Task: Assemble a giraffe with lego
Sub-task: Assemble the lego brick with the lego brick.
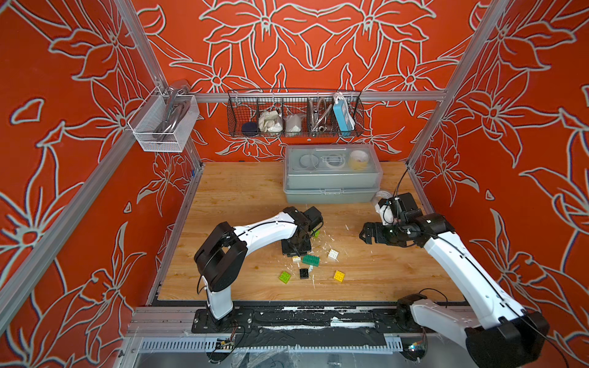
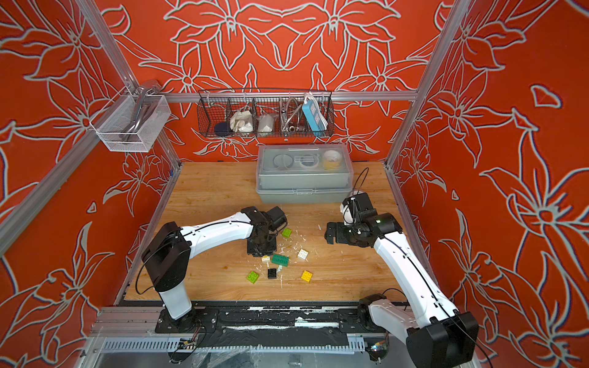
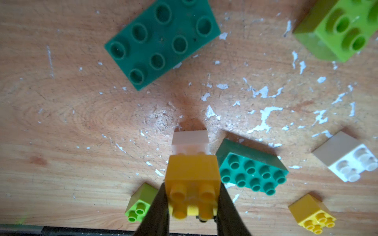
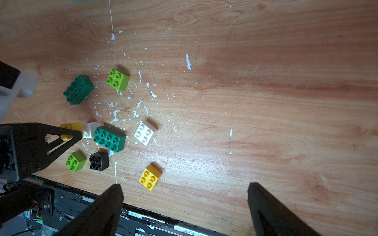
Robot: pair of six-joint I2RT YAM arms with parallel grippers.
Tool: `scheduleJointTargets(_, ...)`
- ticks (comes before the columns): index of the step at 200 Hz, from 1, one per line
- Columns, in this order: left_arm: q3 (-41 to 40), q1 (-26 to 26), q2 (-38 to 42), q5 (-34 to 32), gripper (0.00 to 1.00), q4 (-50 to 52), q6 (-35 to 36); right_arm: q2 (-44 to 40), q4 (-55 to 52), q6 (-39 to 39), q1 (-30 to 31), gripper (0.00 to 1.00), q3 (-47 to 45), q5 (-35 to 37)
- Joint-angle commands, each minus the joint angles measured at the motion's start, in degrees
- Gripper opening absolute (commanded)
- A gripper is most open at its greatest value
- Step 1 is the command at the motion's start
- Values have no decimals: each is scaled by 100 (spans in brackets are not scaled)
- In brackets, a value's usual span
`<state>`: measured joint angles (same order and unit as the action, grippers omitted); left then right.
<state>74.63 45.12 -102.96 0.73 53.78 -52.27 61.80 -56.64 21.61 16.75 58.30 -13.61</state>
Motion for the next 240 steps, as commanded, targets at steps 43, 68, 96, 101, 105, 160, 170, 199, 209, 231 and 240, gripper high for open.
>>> scheduleJointTargets(43,16,36,-197,23,4,53,-130,-38,-137,10,-49,100,49,-30)
scheduleJointTargets(68,38,32,-269,15,4,54,-182,-28,-145,3,-43,100,64,-14)
scheduleJointTargets(96,-29,14,-321,31,4,29,-264,-43,-171,-7,-59,100,76,-2)
scheduleJointTargets(101,-51,6,-318,48,3,4,-266,-37,-169,-15,-58,100,71,-2)
scheduleJointTargets(105,-74,-1,-327,64,4,-14,-274,-38,-172,-16,-58,100,73,7)
scheduleJointTargets(160,-348,-30,-322,293,3,-239,-340,-4,-181,-31,-92,100,128,41)
scheduleJointTargets(170,-423,-30,-282,339,2,-268,-353,-2,-189,-34,-89,100,153,42)
scheduleJointTargets(199,-610,-30,-216,414,1,-297,-321,27,-176,-27,-108,100,190,42)
scheduleJointTargets(209,-658,-30,-197,439,1,-323,-328,37,-172,-20,-104,100,189,42)
scheduleJointTargets(231,-648,-30,-245,417,1,-308,-273,35,-137,-12,-113,100,156,25)
scheduleJointTargets(240,-581,-30,-322,414,1,-277,-225,35,-137,-7,-131,100,144,18)
